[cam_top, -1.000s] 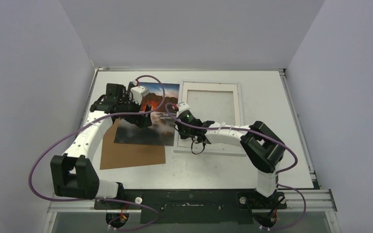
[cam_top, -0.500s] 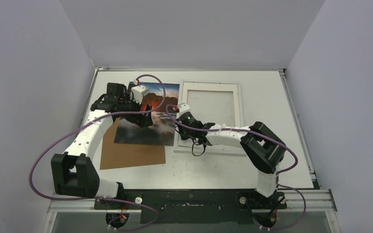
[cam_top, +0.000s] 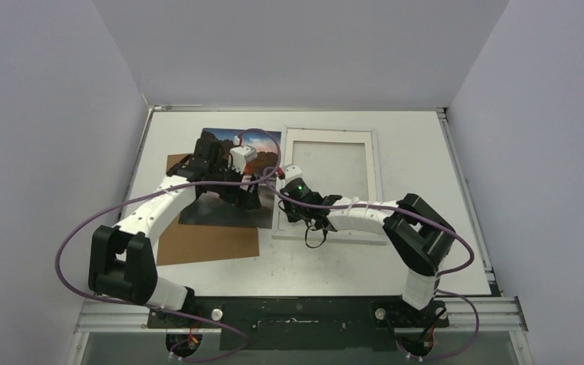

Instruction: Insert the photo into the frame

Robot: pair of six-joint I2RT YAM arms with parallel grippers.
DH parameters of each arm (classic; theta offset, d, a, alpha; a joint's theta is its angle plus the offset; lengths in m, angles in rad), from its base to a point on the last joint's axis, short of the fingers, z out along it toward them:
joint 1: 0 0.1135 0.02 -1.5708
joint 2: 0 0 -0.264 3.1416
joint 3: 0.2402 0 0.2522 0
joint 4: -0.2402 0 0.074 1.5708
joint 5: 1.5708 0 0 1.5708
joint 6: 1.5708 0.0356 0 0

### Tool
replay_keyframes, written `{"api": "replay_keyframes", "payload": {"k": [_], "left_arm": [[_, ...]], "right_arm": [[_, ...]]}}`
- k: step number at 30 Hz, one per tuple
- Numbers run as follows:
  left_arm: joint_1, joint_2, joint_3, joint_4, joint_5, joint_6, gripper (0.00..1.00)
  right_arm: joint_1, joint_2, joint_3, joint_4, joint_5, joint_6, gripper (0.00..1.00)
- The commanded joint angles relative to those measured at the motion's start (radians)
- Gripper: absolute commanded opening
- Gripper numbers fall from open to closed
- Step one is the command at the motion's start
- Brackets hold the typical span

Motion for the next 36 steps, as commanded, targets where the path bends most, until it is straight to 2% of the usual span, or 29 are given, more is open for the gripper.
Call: {"api": "replay_keyframes", "payload": {"k": [1, 7, 17, 23, 36], "left_arm": [[0.016, 0.005, -0.017, 0.119, 0.043, -0.099, 0.97], [0.089, 0.021, 0.001, 0.099, 0.054, -0.108, 0.97], [0.168, 0.003, 0.038, 0.066, 0.025, -0.060, 0.97], [0.193, -0.003, 0.065, 0.047, 0.018, -0.035, 0.96], [0.213, -0.011, 0.071, 0.027, 0.026, -0.010, 0.97]], "right_arm": [[0.010, -0.128, -0.056, 0.016, -0.007, 0.051, 0.05], [0.067, -0.190, -0.079, 0.027, 0.006, 0.096, 0.05], [0.086, -0.126, -0.096, 0.031, -0.027, 0.128, 0.05], [0.080, -0.079, -0.100, 0.009, -0.045, 0.121, 0.05], [0.073, -0.097, -0.144, -0.025, -0.009, 0.138, 0.05]]}}
